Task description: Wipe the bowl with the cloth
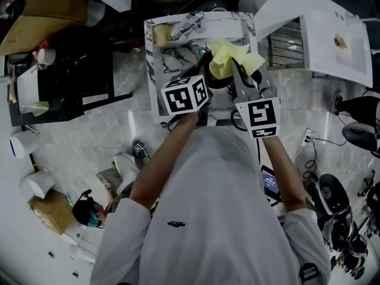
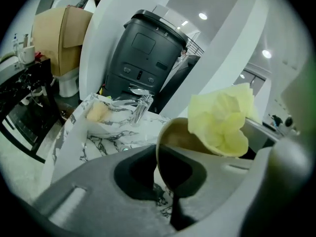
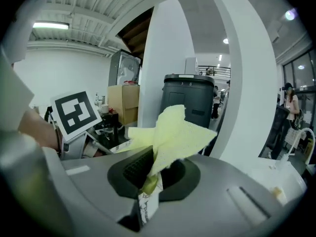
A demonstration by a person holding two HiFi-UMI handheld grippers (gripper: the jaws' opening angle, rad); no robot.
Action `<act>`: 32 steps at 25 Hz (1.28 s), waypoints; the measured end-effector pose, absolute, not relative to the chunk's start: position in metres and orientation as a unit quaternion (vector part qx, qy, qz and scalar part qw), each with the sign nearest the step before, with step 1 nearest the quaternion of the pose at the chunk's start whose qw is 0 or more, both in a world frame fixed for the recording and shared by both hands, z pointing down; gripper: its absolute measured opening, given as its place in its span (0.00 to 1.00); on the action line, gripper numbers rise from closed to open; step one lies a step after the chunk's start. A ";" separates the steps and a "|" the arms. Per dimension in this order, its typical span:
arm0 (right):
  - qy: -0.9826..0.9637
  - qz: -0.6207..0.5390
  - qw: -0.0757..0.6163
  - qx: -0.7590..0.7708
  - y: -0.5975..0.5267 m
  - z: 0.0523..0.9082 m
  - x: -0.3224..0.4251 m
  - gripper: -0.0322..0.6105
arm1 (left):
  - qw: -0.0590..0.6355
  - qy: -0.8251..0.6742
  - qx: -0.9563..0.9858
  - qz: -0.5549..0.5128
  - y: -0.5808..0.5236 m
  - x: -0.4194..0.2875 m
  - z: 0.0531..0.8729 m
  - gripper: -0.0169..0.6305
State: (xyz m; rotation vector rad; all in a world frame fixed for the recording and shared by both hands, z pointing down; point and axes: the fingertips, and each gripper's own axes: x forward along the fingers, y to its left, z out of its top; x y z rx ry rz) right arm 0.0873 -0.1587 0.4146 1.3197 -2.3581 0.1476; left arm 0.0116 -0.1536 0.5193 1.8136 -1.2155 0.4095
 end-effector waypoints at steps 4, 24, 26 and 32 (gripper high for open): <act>-0.844 0.067 0.214 0.488 -0.172 0.420 0.110 0.09 | 0.459 -0.509 0.712 0.153 -0.166 0.018 0.530 0.05; -0.843 0.110 0.228 0.475 -0.223 0.467 0.160 0.09 | 0.514 -0.636 0.569 0.083 -0.240 0.029 0.608 0.05; -0.842 0.116 0.228 0.476 -0.229 0.472 0.163 0.09 | 0.515 -0.643 0.561 0.082 -0.245 0.029 0.615 0.05; -0.842 0.123 0.234 0.471 -0.239 0.486 0.164 0.09 | 0.516 -0.648 0.553 0.088 -0.258 0.029 0.632 0.05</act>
